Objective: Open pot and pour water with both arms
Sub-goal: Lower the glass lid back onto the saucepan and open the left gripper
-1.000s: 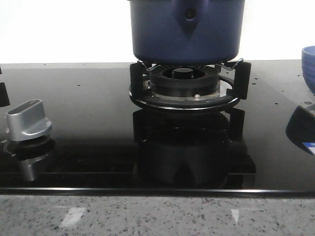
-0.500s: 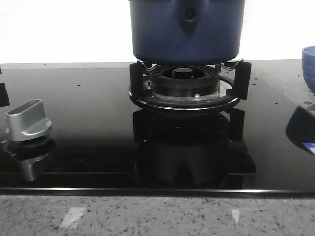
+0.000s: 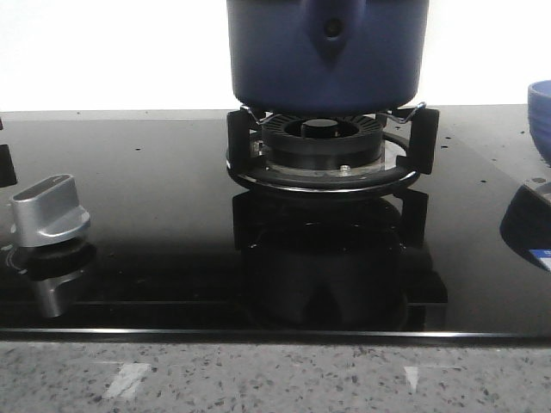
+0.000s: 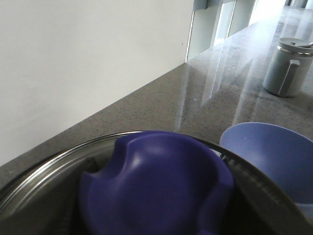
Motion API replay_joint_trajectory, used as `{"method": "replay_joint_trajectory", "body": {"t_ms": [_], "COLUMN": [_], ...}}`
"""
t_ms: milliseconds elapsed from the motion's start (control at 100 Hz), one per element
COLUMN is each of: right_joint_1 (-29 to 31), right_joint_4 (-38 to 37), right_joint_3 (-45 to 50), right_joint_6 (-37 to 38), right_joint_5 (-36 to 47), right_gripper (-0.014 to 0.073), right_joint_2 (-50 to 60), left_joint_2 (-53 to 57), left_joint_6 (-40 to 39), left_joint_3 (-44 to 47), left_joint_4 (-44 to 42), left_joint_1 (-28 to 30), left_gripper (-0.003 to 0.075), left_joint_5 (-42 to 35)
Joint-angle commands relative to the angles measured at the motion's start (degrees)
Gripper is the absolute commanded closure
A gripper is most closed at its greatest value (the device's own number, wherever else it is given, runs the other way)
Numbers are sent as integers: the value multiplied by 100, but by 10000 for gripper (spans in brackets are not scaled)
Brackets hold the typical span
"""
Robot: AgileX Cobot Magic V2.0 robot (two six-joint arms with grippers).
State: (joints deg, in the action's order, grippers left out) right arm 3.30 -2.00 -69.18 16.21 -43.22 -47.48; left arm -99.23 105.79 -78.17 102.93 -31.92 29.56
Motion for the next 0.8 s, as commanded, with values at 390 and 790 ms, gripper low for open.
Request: {"method": "replay_joint_trajectory", "body": {"t_ms": [390, 790], "right_joint_1": [-11, -11], "right_joint_4": [-71, -71], "right_joint_3": [-129, -129], "right_joint_6": [-68, -68], "right_joint_5": [471, 484], "right_gripper": [662, 662], "right_joint_2": [32, 32], "left_joint_2": [196, 196], "left_joint_6": [-43, 332], "left_joint_3": [-179, -179], "left_joint_4": [428, 430], "left_joint_1": [-31, -31], "left_gripper": [456, 456], "left_joint_5": [-70, -238]}}
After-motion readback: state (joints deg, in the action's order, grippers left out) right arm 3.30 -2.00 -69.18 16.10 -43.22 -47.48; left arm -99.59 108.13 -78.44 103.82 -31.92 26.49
